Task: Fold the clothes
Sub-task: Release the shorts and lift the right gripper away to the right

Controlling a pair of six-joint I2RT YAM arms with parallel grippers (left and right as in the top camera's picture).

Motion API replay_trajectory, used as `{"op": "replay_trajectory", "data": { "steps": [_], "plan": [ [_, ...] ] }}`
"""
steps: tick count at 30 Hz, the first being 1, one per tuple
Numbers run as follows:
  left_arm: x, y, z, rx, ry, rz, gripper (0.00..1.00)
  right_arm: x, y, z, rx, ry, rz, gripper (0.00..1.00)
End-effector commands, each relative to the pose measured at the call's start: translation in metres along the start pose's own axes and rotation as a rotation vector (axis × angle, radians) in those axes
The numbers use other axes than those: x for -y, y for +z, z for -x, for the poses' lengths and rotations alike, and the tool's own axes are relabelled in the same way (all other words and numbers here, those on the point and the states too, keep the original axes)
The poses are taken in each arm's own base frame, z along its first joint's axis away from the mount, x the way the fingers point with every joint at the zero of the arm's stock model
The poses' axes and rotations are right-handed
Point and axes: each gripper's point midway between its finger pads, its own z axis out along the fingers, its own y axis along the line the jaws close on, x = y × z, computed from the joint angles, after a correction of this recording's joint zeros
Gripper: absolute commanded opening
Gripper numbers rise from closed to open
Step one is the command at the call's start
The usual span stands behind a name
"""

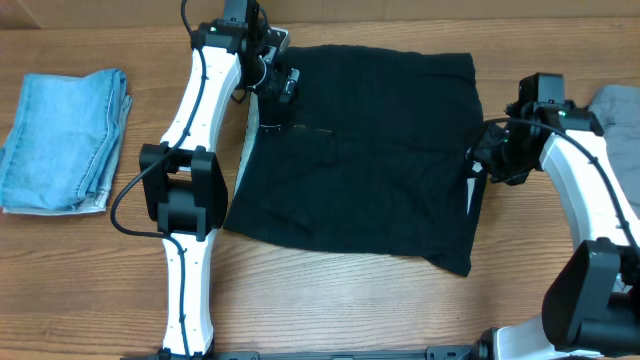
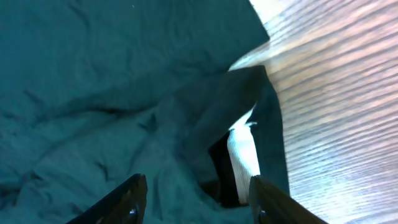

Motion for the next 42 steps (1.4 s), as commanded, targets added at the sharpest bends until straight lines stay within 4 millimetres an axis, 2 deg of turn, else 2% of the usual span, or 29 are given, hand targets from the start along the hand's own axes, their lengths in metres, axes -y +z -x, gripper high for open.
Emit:
{"op": "replay_trajectory", "data": {
  "steps": [1, 7, 11, 12, 16, 19, 21, 22, 23, 26, 30, 32, 34, 36, 39, 42],
  "plan": [
    [-0.003, 0.01, -0.006, -0.021, -0.012, -0.01, 1.0, 0.012, 0.015, -0.001, 0.005, 0.043, 0.008, 0.57],
    [-0.003, 0.01, -0.006, -0.021, -0.012, -0.01, 1.0, 0.01, 0.022, 0.01, 0.058, 0.037, 0.045, 0.56],
    [-0.003, 0.01, -0.006, -0.021, -0.012, -0.01, 1.0, 0.006, 0.022, 0.015, 0.077, 0.068, 0.068, 0.47],
    [-0.003, 0.01, -0.006, -0.021, -0.012, -0.01, 1.0, 0.006, 0.023, 0.015, 0.078, 0.096, 0.07, 0.44],
    [-0.003, 0.01, -0.006, -0.021, -0.012, -0.01, 1.0, 0.011, 0.034, 0.009, 0.073, 0.178, 0.072, 0.44],
    [-0.003, 0.01, -0.006, -0.021, -0.012, -0.01, 1.0, 0.008, 0.041, 0.003, 0.061, 0.19, 0.11, 0.44],
    [-0.003, 0.01, -0.006, -0.021, -0.012, -0.01, 1.0, 0.008, 0.042, 0.004, 0.061, 0.191, 0.111, 0.37],
    [-0.003, 0.01, -0.006, -0.021, -0.012, -0.01, 1.0, 0.01, 0.041, 0.005, 0.066, 0.194, 0.11, 0.07],
    [-0.003, 0.01, -0.006, -0.021, -0.012, -0.01, 1.0, 0.014, 0.041, 0.007, 0.074, 0.197, 0.099, 0.04],
    [-0.003, 0.01, -0.006, -0.021, -0.012, -0.01, 1.0, 0.031, 0.039, 0.012, 0.089, 0.164, 0.061, 0.04],
    [-0.003, 0.01, -0.006, -0.021, -0.012, -0.01, 1.0, 0.064, 0.037, 0.007, 0.071, 0.211, -0.041, 0.04],
    [-0.003, 0.01, -0.006, -0.021, -0.012, -0.01, 1.0, 0.069, 0.036, 0.005, 0.065, 0.218, -0.057, 0.04],
    [-0.003, 0.01, -0.006, -0.021, -0.012, -0.01, 1.0, 0.069, 0.036, 0.006, 0.069, 0.201, -0.055, 0.27],
    [-0.003, 0.01, -0.006, -0.021, -0.012, -0.01, 1.0, 0.067, 0.036, 0.008, 0.077, 0.187, -0.053, 0.64],
    [-0.003, 0.01, -0.006, -0.021, -0.012, -0.01, 1.0, 0.064, 0.032, 0.022, 0.121, 0.075, -0.041, 0.72],
    [-0.003, 0.01, -0.006, -0.021, -0.012, -0.01, 1.0, 0.045, 0.004, 0.055, 0.206, -0.029, -0.008, 0.76]
  ]
}}
